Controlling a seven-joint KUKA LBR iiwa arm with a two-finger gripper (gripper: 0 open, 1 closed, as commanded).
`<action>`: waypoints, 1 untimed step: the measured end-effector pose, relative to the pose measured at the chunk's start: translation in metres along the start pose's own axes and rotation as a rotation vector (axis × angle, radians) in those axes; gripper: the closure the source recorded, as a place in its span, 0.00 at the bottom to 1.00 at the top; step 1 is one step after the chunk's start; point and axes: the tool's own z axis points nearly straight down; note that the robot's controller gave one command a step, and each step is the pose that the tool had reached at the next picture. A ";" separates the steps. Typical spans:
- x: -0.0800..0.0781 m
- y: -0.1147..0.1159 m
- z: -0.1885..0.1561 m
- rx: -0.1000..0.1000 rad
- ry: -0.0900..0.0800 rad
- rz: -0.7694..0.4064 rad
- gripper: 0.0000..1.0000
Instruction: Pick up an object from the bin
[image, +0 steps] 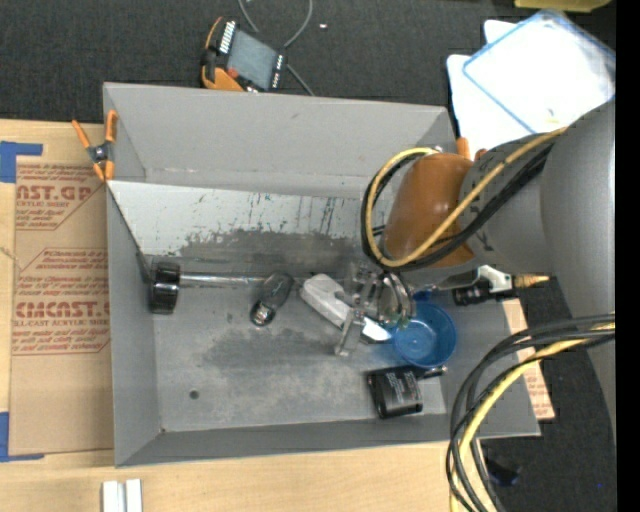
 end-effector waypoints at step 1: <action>0.095 0.007 -0.003 0.005 0.020 0.138 1.00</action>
Offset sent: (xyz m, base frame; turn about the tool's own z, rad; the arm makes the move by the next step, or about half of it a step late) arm 0.0000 0.0000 0.0000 0.0000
